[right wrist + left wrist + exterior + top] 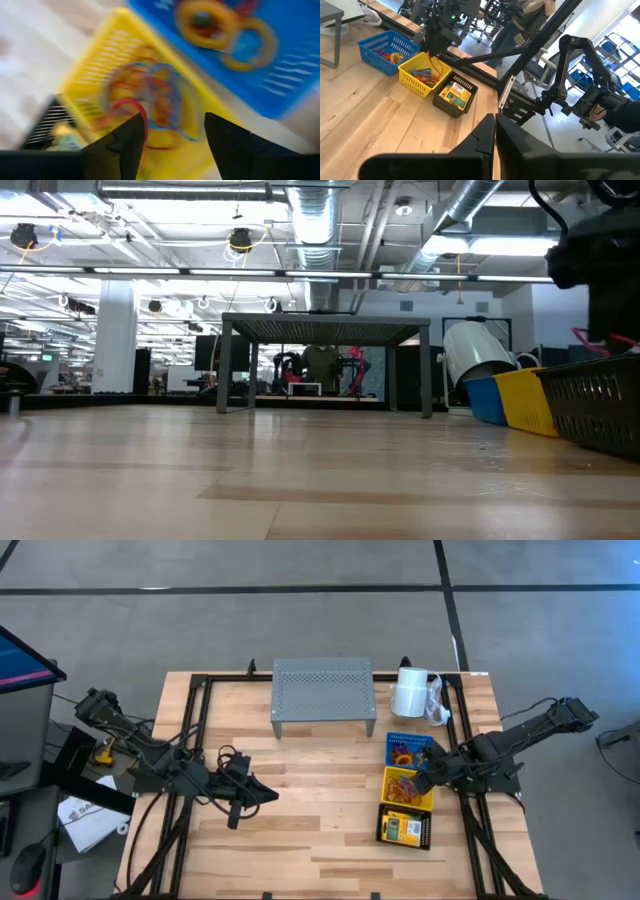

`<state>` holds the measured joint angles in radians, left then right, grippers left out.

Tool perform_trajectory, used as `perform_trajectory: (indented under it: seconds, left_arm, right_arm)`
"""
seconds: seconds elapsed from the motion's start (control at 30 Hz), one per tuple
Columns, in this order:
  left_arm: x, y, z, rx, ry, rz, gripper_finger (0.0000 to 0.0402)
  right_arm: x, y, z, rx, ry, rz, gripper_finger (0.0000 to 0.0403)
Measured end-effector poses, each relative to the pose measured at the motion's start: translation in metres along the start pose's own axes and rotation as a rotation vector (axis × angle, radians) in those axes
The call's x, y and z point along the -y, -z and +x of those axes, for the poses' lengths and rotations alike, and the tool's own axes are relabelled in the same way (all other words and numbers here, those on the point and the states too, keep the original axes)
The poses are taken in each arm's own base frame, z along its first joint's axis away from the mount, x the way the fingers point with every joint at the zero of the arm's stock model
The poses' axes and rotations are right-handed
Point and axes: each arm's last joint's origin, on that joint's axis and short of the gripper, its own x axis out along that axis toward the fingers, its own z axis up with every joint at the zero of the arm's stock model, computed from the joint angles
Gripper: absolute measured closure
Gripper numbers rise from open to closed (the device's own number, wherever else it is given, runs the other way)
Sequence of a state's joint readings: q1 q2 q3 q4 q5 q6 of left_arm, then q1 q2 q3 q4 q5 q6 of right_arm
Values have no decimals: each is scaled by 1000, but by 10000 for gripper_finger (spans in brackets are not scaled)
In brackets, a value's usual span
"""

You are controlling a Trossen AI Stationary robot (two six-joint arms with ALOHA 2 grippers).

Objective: Pick & Place Office Desk Supplies
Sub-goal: Put the red rubber band into the yellow basket, then put the black basket on the shelf

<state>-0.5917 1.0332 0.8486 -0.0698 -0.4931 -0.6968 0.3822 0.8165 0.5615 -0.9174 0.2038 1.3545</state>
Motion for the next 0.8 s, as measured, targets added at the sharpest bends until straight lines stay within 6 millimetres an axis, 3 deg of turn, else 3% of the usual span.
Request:
perform_trajectory:
  seconds: [0.1,0.4,0.6,0.8]
  left_arm:
    - [-2,-1,1,3,-11,0,393]
    - [-7,-4,3,9,-40,8,393]
    - [-10,-5,5,11,-54,9,393]
    - [-10,-6,5,13,-59,9,393]
  right_arm:
    - [7,0,-3,-32,94,9,215]
    - [-15,-9,-31,-79,-64,-115,290]
    - [-11,-11,-34,-119,-28,-152,299]
    - [-17,-15,-29,-133,-119,-144,300]
